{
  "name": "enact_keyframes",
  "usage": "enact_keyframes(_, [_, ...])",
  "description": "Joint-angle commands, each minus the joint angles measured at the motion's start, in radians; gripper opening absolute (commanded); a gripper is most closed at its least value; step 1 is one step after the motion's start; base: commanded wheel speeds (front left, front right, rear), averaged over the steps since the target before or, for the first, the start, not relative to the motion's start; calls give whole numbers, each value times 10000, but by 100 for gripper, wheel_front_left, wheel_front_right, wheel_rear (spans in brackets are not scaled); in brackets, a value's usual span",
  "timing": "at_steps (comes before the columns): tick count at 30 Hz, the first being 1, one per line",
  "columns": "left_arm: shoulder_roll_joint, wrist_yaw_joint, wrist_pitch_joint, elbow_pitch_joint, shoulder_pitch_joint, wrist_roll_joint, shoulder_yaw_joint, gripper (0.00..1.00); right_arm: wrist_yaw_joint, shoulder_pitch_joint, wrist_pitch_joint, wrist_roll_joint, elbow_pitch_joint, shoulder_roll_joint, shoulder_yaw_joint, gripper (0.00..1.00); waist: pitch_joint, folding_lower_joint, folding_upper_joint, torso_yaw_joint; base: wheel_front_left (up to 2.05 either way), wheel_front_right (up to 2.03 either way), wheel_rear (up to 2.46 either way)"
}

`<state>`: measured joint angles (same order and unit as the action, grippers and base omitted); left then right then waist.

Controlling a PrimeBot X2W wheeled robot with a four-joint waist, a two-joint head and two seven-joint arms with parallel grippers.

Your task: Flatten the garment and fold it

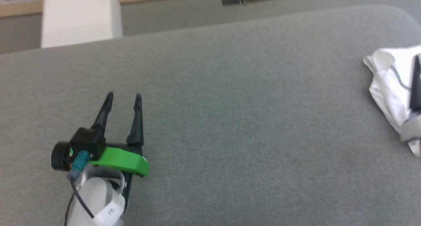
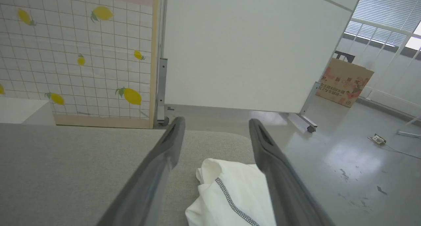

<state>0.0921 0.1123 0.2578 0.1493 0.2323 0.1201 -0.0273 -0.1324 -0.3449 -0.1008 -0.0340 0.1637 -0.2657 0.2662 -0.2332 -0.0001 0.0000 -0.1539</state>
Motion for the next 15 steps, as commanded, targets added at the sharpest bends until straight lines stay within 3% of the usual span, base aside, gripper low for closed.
enact_keyframes(1, [-66,-58,38,53,-222,143,17,100,17,418,-171,-184,-357,349,-42,100,988,1,0,937,0,0,0])
enact_keyframes(7, [-235,-90,39,156,-643,189,29,100,17,1970,-433,-353,-1699,1443,-629,100,1515,1,0,1492,0,0,0])
enact_keyframes(15, [-348,-69,39,240,-1096,168,-155,100,17,3153,-892,-222,-1893,1936,-1303,100,1977,1,0,1992,0,0,0])
